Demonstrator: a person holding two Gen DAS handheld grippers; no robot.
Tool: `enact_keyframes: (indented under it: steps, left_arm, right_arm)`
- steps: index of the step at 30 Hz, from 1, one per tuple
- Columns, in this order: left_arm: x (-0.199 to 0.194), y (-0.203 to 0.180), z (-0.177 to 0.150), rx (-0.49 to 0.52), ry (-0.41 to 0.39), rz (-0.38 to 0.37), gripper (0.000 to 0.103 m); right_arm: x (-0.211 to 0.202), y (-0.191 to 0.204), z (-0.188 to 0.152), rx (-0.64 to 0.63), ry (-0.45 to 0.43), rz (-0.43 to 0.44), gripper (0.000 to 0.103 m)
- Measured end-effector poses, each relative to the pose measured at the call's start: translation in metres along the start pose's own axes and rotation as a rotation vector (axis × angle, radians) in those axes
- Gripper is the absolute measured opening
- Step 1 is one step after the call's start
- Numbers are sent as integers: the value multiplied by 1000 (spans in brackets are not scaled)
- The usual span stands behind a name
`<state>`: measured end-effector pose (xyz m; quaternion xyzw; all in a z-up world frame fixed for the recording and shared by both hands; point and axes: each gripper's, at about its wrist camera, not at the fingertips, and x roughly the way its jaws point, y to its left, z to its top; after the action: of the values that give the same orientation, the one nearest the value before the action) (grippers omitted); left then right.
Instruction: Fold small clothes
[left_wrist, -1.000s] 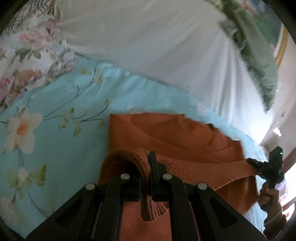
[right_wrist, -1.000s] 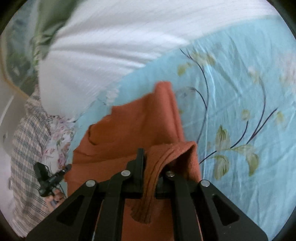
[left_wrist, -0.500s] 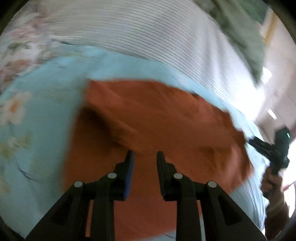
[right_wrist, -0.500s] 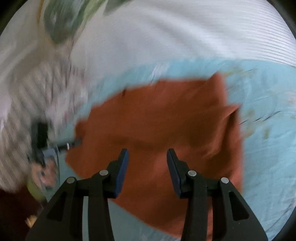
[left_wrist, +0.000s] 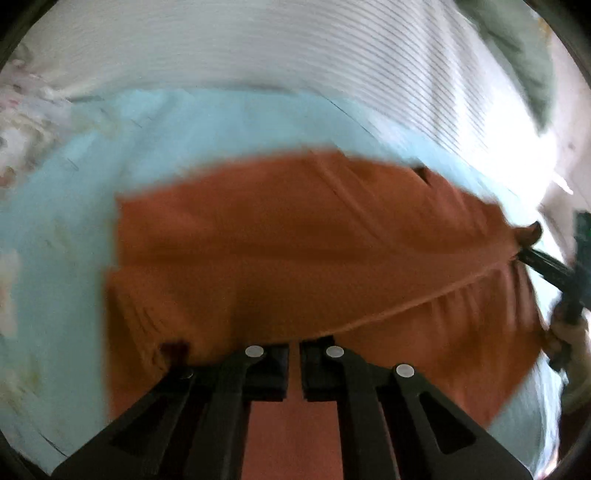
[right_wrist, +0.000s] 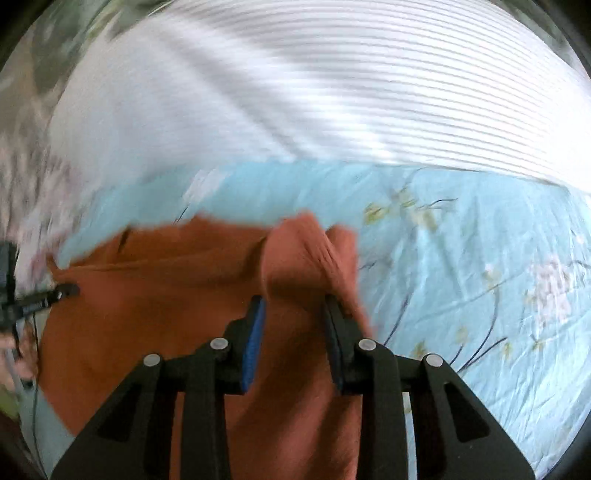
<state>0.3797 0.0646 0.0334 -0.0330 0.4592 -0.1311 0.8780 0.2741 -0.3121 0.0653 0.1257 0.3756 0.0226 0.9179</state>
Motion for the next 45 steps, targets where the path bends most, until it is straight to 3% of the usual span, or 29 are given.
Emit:
enact_keyframes:
  steps: [1, 4, 7, 11, 15, 18, 22, 26, 31, 38, 45]
  left_arm:
    - [0, 8, 10, -20, -26, 50, 7]
    - [-4, 34, 27, -112, -70, 103, 14]
    - [-17, 53, 21, -179, -95, 88, 16]
    - [-45, 49, -18, -188, -114, 72, 19]
    - [-84, 32, -78, -220, -119, -37, 24]
    - [-98, 17, -110, -252, -112, -105, 32]
    - [-107, 1, -145, -295, -100, -160, 36]
    - [-116, -5, -175, -352, -100, -201, 40]
    - [-114, -10, -205, -396, -86, -194, 44]
    - [-99, 5, -210, -509, -70, -234, 49]
    - [-86, 30, -189, -623, -108, -200, 49]
  right_arm:
    - [1, -4, 3, 31, -6, -4, 32]
    - [-13, -9, 2, 80, -44, -13, 34]
    - [-30, -3, -13, 104, -54, 21, 34]
    - [-55, 13, -50, 105, -37, 96, 34]
    - [-73, 34, -91, 80, 4, 153, 34]
    - [-78, 48, -115, 73, 28, 190, 35]
    - [-87, 57, -141, 104, 37, 236, 35]
    - [-100, 67, -161, 125, 31, 270, 36]
    - [-110, 74, -174, 116, 30, 281, 38]
    - [-117, 69, -180, 151, 27, 281, 39]
    - [-116, 65, -180, 163, 36, 286, 40]
